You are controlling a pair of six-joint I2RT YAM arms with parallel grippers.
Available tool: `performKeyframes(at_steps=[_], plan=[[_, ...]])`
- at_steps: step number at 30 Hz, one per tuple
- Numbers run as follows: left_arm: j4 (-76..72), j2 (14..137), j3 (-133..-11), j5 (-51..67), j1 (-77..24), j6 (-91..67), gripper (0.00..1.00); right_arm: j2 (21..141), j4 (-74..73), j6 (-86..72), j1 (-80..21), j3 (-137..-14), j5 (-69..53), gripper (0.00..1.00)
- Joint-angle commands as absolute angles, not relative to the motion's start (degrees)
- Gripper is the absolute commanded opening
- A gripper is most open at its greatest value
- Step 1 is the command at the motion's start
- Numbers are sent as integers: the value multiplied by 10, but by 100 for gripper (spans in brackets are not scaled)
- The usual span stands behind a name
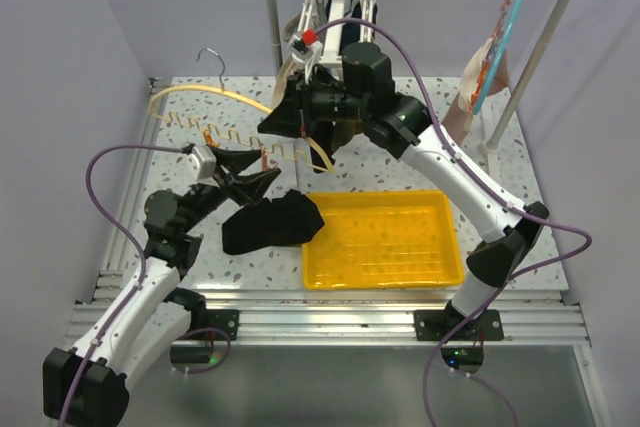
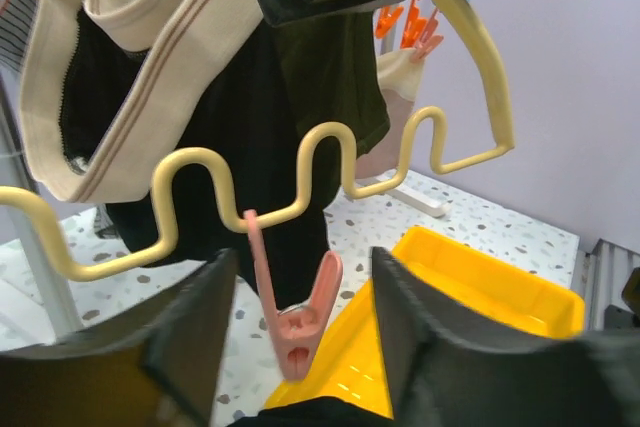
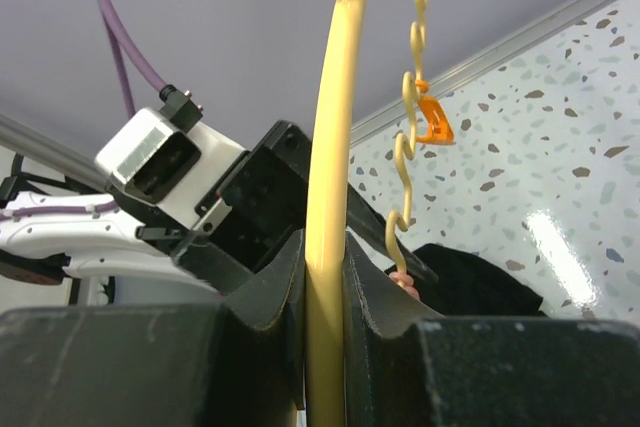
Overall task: Remove the underwear clipped to the hanger
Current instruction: Remove the underwear from the hanger, then place the hanger at the clothesline.
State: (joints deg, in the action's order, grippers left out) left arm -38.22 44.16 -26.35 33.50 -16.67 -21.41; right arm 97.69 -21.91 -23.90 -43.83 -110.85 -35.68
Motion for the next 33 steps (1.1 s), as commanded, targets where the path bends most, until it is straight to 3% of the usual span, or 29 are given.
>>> performKeyframes(at_steps=[1, 3, 6, 9, 19, 33], plan=[[-353, 407, -265, 312, -169, -197, 65, 933, -185, -213, -439, -1118, -367, 0], [-330, 375, -266, 301, -169, -184, 80, 931, -191, -191, -439, -1121, -376, 0], [-273, 331, -273, 293, -169, -167, 92, 924, -205, -151, -439, -1125, -398, 0], [-191, 290, -292, 293, -169, -153, 99, 911, -224, -118, -438, -1125, -410, 0], [-100, 153, -316, 288, -169, -168, 100, 845, -235, -70, -374, -1093, -500, 0], [-22, 105, -321, 205, -169, -124, 100, 687, -236, -44, -233, -1037, -562, 0]])
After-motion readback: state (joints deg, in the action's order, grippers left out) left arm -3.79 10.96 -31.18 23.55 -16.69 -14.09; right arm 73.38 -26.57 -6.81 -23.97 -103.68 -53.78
